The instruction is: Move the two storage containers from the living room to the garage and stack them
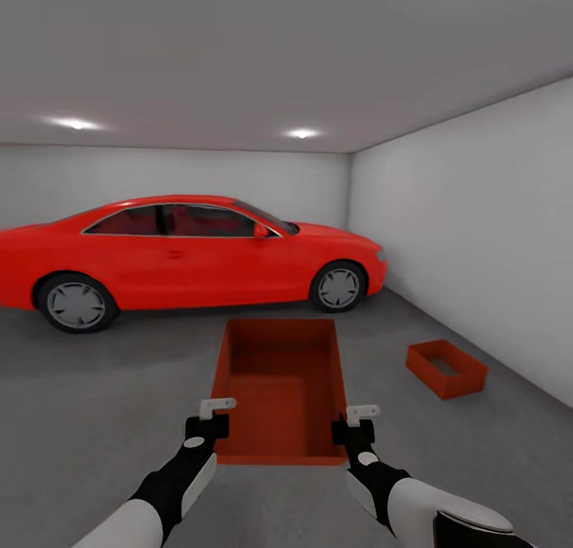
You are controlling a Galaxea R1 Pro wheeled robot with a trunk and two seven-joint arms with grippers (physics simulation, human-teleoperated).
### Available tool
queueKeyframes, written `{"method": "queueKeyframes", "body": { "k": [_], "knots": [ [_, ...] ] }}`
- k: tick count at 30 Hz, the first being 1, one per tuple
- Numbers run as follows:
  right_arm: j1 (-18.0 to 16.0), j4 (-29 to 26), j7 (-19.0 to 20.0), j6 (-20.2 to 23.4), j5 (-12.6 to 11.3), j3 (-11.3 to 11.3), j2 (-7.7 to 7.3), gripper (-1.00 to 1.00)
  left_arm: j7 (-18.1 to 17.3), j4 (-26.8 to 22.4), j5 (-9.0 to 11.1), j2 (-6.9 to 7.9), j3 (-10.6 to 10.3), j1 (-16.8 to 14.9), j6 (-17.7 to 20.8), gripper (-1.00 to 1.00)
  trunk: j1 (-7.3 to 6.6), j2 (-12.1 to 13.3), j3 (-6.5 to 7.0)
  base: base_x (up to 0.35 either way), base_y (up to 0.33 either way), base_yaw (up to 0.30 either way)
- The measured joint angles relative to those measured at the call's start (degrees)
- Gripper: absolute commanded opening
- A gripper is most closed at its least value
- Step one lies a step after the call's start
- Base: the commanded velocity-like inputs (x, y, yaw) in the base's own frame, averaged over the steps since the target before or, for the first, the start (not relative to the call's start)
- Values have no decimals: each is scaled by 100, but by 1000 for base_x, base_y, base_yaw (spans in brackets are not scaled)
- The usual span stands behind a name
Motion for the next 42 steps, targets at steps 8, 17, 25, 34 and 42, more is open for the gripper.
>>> {"method": "queueKeyframes", "body": {
  "k": [8,17,25,34,42],
  "knots": [
    [0,2,1,-4,-9,3,3,-100,-1,0,-8,0,3,-3,1,-100,0,0,0,320,166,-282],
    [0,0,1,-8,-3,-4,-1,-100,1,0,-3,0,-4,-5,0,-100,0,0,0,318,185,-282],
    [0,0,1,-5,-7,4,0,-100,0,0,-3,0,0,-1,-1,-100,0,0,0,315,188,-282],
    [0,-1,2,-4,-6,0,-1,-100,0,0,-4,0,-1,-3,2,-100,0,0,0,308,206,-282],
    [0,0,1,-4,-5,0,0,-100,0,0,-4,0,0,-2,0,-100,0,0,0,306,215,-282]
  ]
}}
